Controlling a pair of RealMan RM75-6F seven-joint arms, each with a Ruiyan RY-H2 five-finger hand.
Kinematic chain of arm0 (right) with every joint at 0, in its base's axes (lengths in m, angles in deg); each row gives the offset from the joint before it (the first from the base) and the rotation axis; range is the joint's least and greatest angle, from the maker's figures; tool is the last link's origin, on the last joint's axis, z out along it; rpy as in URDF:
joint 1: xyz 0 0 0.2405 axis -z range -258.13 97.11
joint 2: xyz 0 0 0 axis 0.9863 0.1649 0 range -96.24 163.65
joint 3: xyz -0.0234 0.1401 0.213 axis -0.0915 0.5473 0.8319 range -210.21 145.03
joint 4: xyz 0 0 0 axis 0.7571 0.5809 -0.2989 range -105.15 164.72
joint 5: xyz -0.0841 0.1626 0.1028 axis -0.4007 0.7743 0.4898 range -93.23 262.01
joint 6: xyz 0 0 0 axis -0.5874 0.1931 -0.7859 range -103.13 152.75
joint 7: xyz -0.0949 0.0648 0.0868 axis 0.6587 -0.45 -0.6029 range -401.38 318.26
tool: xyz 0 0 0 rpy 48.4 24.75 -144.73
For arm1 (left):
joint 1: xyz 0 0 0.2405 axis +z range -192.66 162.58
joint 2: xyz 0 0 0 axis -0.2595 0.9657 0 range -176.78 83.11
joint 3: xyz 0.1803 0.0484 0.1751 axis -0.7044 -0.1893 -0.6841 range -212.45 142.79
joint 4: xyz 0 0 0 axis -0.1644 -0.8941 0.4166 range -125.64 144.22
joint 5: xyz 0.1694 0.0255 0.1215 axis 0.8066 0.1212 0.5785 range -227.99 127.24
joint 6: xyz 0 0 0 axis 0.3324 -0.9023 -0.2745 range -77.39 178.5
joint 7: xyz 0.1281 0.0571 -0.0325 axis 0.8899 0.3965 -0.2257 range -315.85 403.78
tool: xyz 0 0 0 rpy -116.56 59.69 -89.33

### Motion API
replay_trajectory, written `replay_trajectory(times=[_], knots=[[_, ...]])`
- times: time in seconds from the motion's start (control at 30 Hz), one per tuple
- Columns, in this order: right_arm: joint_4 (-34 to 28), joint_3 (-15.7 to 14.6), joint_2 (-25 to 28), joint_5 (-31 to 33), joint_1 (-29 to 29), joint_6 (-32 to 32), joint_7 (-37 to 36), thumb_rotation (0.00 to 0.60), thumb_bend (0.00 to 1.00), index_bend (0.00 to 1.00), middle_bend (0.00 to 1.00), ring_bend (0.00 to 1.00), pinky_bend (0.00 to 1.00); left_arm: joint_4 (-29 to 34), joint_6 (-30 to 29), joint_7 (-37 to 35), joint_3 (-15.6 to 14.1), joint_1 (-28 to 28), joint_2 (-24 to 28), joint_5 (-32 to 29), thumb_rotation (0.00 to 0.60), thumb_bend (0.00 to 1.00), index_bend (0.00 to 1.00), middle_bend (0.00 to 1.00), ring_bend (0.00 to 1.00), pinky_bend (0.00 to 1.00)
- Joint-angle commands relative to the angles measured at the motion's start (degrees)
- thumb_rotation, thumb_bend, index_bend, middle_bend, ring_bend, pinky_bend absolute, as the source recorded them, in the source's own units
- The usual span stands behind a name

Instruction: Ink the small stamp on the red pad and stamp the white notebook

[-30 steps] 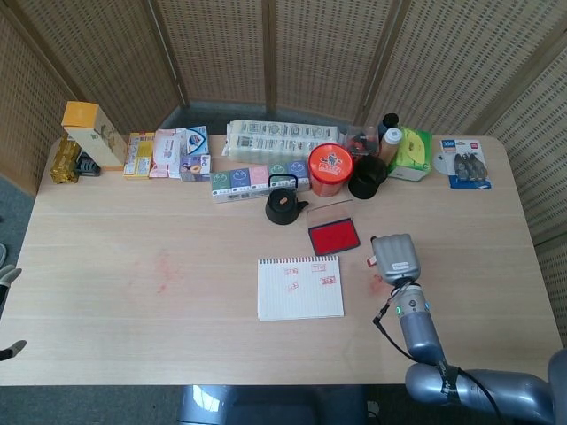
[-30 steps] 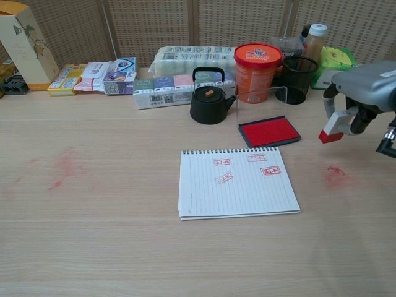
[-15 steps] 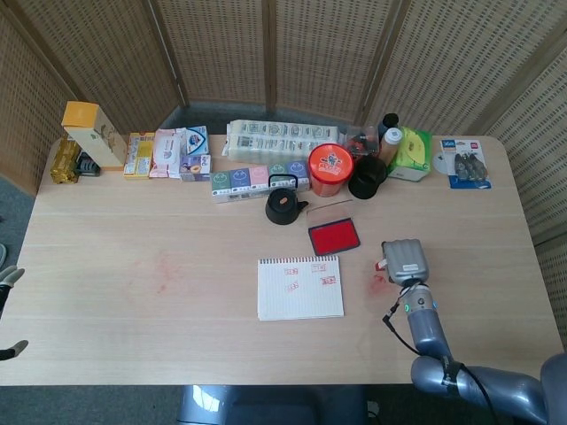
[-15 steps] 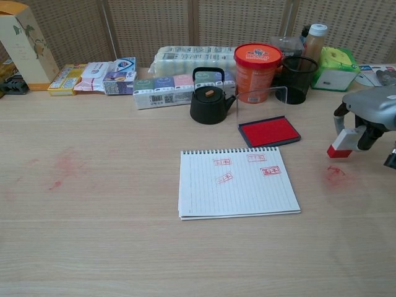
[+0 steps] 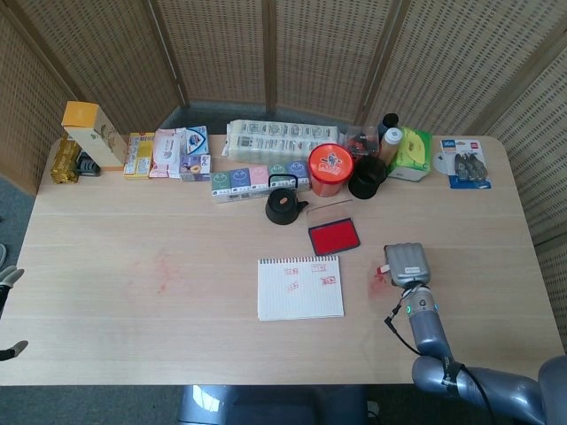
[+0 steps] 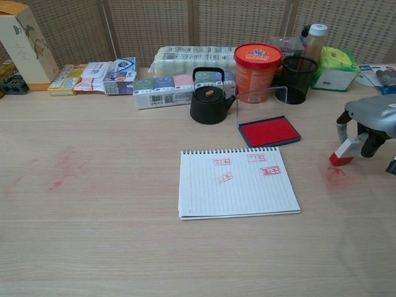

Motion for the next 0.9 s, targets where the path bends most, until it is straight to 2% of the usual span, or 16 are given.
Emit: replay_trajectory(times=[0.03, 0.43, 0.6, 0.7, 0.8, 0.9], knots=[[-0.05, 0.01, 0.01, 0.0, 0.01, 0.05, 0.2, 0.6, 0.38, 0.48, 1.0, 1.0, 1.0, 0.01, -0.03, 0.01, 0.02, 0.0, 0.02, 0.01, 0.6, 0.0, 0.0, 0.0, 0.0, 0.01], [-1.57, -0.01, 0.32, -0.09, 0.08, -0.54, 1.56, 0.6, 0.37, 0.43, 1.0, 1.0, 1.0, -0.02, -0.19, -0.14, 0.02, 0.05, 0.1, 0.1, 0.6, 0.0, 0.0, 0.0, 0.0, 0.01], [-4.24, -0.02, 1.24, -1.59, 0.31, -2.12, 1.86, 0.6, 0.37, 0.43, 1.0, 1.0, 1.0, -0.02, -0.25, -0.27, -0.01, 0.07, 0.18, 0.24, 0.6, 0.0, 0.0, 0.0, 0.0, 0.01], [-8.4, 0.21, 2.78, -3.67, 0.6, -4.81, 2.41, 0.6, 0.37, 0.43, 1.0, 1.0, 1.0, -0.01, -0.36, -0.48, -0.02, 0.11, 0.26, 0.33, 0.6, 0.0, 0.0, 0.0, 0.0, 0.01], [-15.3, -0.36, 5.71, -7.45, 1.19, -8.66, 3.92, 0.6, 0.37, 0.42, 1.0, 1.0, 1.0, -0.04, -0.56, -0.75, -0.08, 0.21, 0.36, 0.56, 0.6, 0.0, 0.0, 0.0, 0.0, 0.01], [-22.45, -1.57, 9.46, -13.35, 2.52, -12.37, 3.83, 0.6, 0.37, 0.4, 0.98, 1.0, 1.0, -0.1, -0.94, -1.19, -0.14, 0.38, 0.53, 0.86, 0.6, 0.0, 0.0, 0.0, 0.0, 0.01]])
